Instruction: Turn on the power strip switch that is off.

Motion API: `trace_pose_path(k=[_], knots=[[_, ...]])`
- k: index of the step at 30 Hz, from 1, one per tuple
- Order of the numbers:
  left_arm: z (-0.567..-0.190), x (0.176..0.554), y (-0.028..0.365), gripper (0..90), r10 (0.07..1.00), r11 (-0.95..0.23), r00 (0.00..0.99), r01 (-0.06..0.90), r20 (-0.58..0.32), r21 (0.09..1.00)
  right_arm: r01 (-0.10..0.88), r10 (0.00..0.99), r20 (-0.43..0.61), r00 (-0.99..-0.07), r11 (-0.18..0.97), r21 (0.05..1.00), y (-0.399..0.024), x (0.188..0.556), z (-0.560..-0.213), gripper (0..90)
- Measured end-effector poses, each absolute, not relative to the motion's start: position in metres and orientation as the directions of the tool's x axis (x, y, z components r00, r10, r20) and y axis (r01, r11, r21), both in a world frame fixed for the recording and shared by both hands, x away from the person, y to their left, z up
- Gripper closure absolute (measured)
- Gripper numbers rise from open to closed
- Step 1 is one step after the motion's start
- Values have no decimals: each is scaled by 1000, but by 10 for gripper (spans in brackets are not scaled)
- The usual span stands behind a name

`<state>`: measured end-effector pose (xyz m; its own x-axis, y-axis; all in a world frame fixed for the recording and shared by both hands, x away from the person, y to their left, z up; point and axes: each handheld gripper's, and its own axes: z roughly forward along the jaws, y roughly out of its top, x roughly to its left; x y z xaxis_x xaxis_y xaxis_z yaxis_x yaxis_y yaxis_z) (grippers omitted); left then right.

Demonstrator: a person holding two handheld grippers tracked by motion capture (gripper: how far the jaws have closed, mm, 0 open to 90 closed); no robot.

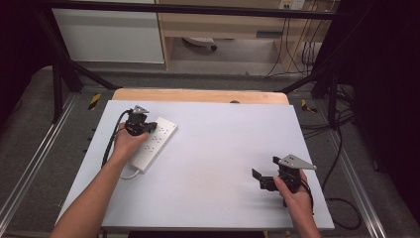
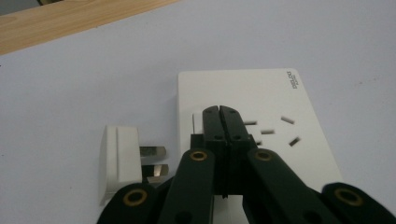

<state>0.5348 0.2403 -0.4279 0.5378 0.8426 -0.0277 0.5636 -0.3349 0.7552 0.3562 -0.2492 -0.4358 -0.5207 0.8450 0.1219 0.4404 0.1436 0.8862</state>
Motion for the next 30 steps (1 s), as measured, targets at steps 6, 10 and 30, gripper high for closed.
trace_pose_path(k=[6, 10, 30], knots=[[-425, 535, 241, 900, 842, -328, 538, 555, -30, 765, 440, 845, 122, -521, 144, 886, -249, 356, -436, 22], [-425, 535, 241, 900, 843, -323, 537, 552, -32, 769, 439, 845, 121, -521, 144, 887, -249, 356, -436, 22], [-416, 530, 237, 900, 834, -294, 550, 518, -50, 803, 441, 845, 121, -522, 145, 886, -249, 357, -436, 22]])
